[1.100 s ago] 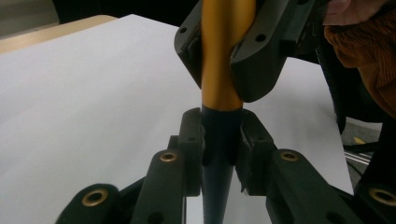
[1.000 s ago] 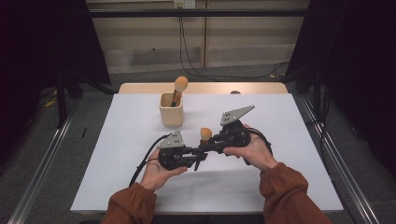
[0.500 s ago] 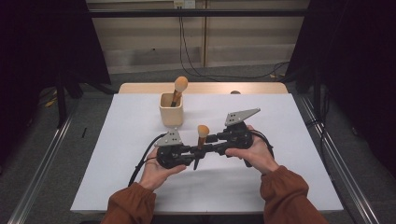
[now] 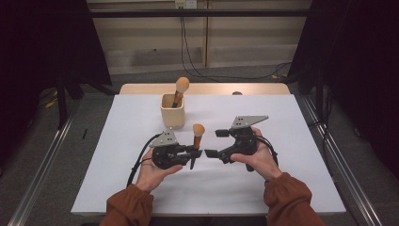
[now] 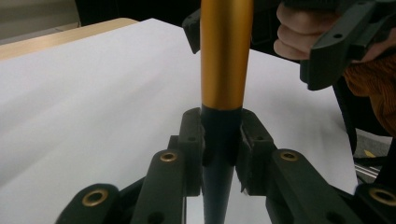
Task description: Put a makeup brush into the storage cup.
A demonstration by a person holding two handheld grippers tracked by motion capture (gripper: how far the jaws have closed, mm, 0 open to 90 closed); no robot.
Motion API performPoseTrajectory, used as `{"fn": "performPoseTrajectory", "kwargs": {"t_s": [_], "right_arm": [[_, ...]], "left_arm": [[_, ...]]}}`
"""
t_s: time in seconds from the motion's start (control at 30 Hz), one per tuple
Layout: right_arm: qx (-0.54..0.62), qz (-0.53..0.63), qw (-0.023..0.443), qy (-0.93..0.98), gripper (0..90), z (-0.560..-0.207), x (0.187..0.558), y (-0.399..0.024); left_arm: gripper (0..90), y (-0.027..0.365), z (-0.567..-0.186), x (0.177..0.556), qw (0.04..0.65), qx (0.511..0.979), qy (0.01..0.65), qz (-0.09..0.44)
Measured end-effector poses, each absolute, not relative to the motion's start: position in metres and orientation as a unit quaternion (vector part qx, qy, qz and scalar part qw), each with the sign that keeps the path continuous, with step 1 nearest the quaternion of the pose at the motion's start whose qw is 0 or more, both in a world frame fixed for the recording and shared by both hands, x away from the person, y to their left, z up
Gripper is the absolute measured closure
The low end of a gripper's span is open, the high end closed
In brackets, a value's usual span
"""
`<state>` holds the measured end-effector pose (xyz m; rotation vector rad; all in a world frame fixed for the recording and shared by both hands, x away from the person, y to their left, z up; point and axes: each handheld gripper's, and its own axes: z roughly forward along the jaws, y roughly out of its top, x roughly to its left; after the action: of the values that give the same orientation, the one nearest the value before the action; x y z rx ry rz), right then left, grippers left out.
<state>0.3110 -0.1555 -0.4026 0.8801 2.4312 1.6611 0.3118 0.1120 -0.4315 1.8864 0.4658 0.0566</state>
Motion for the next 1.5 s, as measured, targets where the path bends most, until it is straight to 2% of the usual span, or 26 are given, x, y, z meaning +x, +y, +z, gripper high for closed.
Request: {"fn": "performPoseTrajectory", "kwargs": {"t_s": [0.07,0.3,0.8,1.2,1.5], "right_arm": [[0.298,0.544,0.042,0.783,0.2,-0.405,0.311,-0.157],[0.29,0.55,0.091,0.778,1.0,-0.402,0.305,-0.166],[0.323,0.564,0.16,0.744,0.9,-0.407,0.291,-0.178],[0.354,0.563,0.168,0.728,1.8,-0.424,0.279,-0.204],[0.369,0.551,0.199,0.722,0.0,-0.434,0.262,-0.222]], "left_arm": [[74.4,0.113,-0.432,0.312,0.564,0.801,0.201,0.024],[74.4,0.122,-0.428,0.311,0.565,0.798,0.209,0.032],[74.4,0.149,-0.418,0.316,0.576,0.783,0.232,0.048],[74.4,0.171,-0.409,0.32,0.571,0.78,0.248,0.067],[74.4,0.178,-0.4,0.323,0.566,0.78,0.254,0.082]]}}
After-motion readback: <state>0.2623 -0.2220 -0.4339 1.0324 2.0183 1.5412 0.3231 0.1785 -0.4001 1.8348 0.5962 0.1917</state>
